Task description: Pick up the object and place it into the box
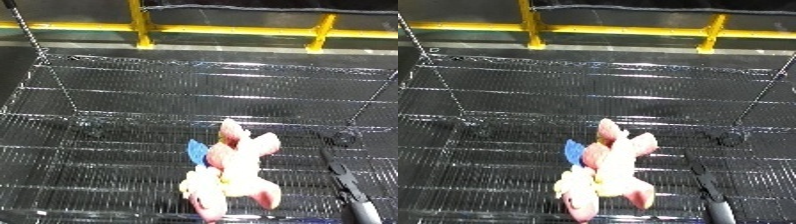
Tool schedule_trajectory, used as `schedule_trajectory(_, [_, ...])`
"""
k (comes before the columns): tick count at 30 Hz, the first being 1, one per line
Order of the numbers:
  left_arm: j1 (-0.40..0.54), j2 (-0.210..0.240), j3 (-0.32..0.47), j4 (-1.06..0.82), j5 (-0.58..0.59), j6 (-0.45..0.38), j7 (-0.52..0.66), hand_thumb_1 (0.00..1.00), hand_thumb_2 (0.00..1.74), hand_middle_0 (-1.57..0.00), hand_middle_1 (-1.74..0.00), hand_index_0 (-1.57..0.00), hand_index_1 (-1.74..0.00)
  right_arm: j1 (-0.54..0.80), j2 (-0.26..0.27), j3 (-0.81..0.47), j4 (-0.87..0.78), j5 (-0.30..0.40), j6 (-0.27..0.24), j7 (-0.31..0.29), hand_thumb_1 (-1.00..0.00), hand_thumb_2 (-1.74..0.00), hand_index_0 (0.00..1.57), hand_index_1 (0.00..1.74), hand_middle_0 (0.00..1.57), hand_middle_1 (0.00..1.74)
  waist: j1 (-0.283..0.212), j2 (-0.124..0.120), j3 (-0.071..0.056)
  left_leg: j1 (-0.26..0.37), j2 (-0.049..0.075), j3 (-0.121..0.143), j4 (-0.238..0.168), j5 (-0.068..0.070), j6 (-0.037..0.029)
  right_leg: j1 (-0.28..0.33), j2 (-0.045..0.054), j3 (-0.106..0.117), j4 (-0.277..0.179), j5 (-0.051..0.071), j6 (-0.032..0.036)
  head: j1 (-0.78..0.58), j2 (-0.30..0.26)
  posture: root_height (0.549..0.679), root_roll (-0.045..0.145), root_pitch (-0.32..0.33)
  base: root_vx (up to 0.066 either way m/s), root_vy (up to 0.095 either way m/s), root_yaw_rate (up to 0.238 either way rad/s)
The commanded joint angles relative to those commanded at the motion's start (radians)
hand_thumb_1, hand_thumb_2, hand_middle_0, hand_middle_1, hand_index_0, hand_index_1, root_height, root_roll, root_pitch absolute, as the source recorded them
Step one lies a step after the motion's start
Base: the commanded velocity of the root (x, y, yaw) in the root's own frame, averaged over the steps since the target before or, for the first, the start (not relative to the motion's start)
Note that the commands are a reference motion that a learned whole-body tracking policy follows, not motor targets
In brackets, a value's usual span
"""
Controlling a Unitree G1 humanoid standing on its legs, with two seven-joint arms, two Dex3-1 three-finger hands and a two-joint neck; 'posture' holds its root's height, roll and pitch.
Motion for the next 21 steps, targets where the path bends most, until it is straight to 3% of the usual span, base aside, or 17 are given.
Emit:
schedule_trajectory(5, [-0.002,0.018,-0.030,0.008,-0.010,-0.006,-0.005,1.00,1.74,-1.57,-1.74,-1.57,-1.74,-0.152,-0.099,0.116,0.088,-0.041,0.022,0.011,0.00,0.00,0.00,0.00,0.00,0.00,0.024,0.006,0.000,-0.011,-0.004,-0.007,0.011,0.000,-0.0006,-0.011,-0.0005,0.001,0.008,0.005,-0.0002,0.025,-0.051,0.624,0.037,-0.201,-0.001,-0.008,0.020])
schedule_trajectory(9, [0.001,0.033,-0.049,0.004,-0.021,-0.010,-0.010,1.00,1.74,-1.57,-1.74,-1.57,-1.74,-0.271,-0.142,0.217,0.161,-0.069,0.037,0.022,0.00,0.00,0.00,0.00,0.00,0.00,0.043,0.011,0.000,-0.023,-0.005,-0.012,0.016,0.002,-0.0015,-0.021,-0.0023,-0.002,0.014,0.006,0.0008,0.041,-0.072,0.623,0.036,-0.196,0.003,-0.012,0.015])
schedule_trajectory(21, [-0.003,0.068,-0.108,0.003,-0.044,-0.032,-0.005,1.00,1.74,-1.57,-1.74,-1.57,-1.74,-0.547,-0.143,0.439,0.425,-0.086,0.072,0.029,0.00,0.00,0.00,0.00,0.00,0.00,0.099,0.042,0.000,-0.074,-0.018,-0.032,0.039,0.005,-0.0030,-0.067,-0.0066,-0.008,0.033,0.013,0.0014,0.108,-0.068,0.621,0.031,-0.167,0.002,-0.003,0.022])
